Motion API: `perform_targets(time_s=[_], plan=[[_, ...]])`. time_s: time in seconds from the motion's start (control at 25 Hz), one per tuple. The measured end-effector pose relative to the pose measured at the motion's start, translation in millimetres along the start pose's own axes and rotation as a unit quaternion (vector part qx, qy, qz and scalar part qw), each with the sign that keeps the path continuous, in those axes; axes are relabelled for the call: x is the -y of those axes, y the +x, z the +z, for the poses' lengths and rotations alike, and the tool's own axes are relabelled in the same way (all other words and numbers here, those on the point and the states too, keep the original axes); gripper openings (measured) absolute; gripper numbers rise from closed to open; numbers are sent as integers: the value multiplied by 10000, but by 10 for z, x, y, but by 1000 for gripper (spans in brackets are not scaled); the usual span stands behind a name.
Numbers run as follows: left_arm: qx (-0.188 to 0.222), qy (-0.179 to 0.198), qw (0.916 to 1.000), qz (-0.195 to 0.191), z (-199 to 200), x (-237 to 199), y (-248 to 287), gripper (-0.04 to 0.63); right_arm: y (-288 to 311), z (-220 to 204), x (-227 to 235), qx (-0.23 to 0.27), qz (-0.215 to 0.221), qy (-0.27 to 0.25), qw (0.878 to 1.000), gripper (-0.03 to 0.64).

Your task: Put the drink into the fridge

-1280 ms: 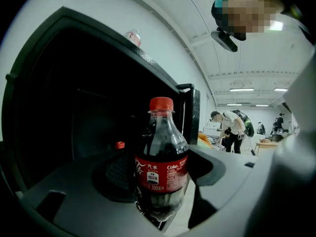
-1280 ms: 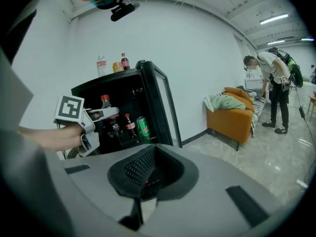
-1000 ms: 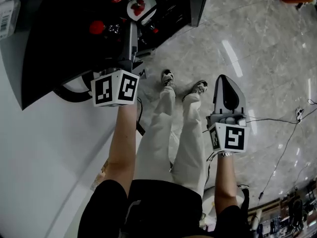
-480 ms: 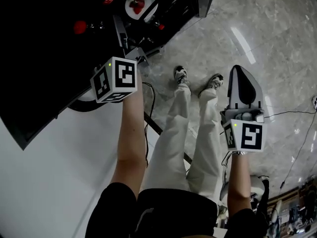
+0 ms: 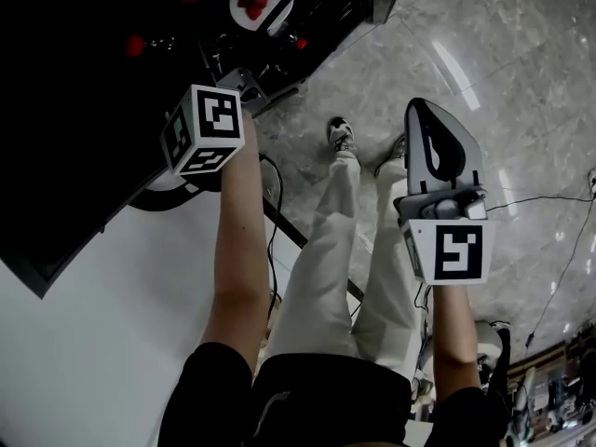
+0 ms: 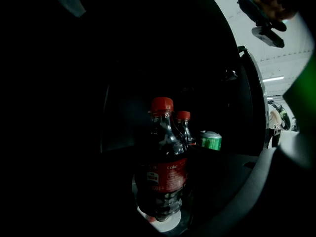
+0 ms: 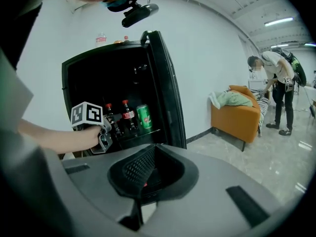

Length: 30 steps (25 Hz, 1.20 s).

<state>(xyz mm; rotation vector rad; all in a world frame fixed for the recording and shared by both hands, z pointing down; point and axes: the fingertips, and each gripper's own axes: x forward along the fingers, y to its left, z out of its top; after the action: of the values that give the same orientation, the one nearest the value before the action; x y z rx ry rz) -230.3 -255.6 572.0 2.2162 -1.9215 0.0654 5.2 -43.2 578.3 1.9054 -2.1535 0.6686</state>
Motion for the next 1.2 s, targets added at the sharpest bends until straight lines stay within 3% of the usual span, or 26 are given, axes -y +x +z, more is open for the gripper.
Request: perform_targets(time_s=[0.68,1.2], plan=[[426,502,9975,-238,-4,1,-2,316,170,87,-463,-2,375,-121,9992,14],[238,592,9978,-197,-99,97,-203,345,78,123,-394,103,275,-171,9994,14]])
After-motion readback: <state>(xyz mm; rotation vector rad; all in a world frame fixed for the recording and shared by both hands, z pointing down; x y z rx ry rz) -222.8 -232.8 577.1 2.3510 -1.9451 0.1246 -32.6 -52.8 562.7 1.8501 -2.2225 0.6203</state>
